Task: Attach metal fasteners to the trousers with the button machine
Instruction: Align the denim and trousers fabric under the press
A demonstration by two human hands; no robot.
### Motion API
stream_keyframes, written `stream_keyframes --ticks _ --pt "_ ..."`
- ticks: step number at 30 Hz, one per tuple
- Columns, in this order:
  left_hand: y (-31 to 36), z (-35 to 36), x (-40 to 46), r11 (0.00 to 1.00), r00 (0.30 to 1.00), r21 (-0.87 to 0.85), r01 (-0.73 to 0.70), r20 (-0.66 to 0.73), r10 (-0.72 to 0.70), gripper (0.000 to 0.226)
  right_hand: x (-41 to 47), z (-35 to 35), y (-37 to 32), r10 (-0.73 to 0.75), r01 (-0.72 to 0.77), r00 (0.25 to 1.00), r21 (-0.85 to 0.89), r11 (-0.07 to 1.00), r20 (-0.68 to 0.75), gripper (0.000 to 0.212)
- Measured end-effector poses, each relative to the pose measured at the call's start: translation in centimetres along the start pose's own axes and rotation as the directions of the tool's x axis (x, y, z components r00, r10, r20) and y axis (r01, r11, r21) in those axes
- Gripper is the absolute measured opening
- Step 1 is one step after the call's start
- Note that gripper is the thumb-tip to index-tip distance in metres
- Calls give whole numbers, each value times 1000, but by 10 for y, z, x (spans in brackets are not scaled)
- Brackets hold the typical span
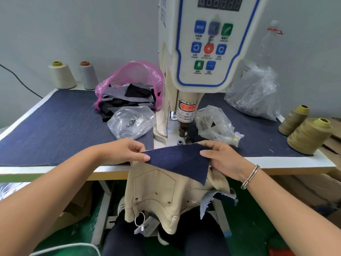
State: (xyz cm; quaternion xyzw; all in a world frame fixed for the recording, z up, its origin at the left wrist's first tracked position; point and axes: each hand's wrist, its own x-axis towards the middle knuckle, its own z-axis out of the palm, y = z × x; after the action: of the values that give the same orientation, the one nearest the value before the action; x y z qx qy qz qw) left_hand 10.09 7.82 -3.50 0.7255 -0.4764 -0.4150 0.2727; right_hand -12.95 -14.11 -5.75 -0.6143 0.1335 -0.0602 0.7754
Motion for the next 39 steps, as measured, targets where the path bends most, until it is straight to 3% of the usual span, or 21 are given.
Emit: stream_keyframes --ticks 3,8,13,20,25,29,35,39 --pt "-2 0 -2 998 999 -43 -37 -11 37 33 -1 -1 0 -18 18 1000 9 1000 -9 35" --pt "2 -1 0 965 989 -221 -140 -87 124 22 5 -4 -1 -55 61 996 73 996 -77 25" --pt "2 -6 3 947 984 -272 -170 -93 150 24 14 -5 1 -81 88 992 65 994 -100 23" --pt "-14 -5 6 882 992 -456 -117 -89 86 25 21 2 3 -167 191 976 187 964 -137 21" --pt "-19 -12 7 808 987 -577 -118 -157 32 56 29 10 -1 -164 189 975 166 968 -152 23" --pt "-24 -16 6 730 983 -673 -121 -185 -7 31 37 17 -2 -178 196 971 103 975 -161 27" --pt "-32 -9 7 704 977 -702 -107 -207 -58 23 42 15 6 -176 203 971 174 964 -163 27" --pt "-30 -7 9 693 967 -712 -110 -238 -91 31 48 16 10 -190 229 957 170 958 -217 28"
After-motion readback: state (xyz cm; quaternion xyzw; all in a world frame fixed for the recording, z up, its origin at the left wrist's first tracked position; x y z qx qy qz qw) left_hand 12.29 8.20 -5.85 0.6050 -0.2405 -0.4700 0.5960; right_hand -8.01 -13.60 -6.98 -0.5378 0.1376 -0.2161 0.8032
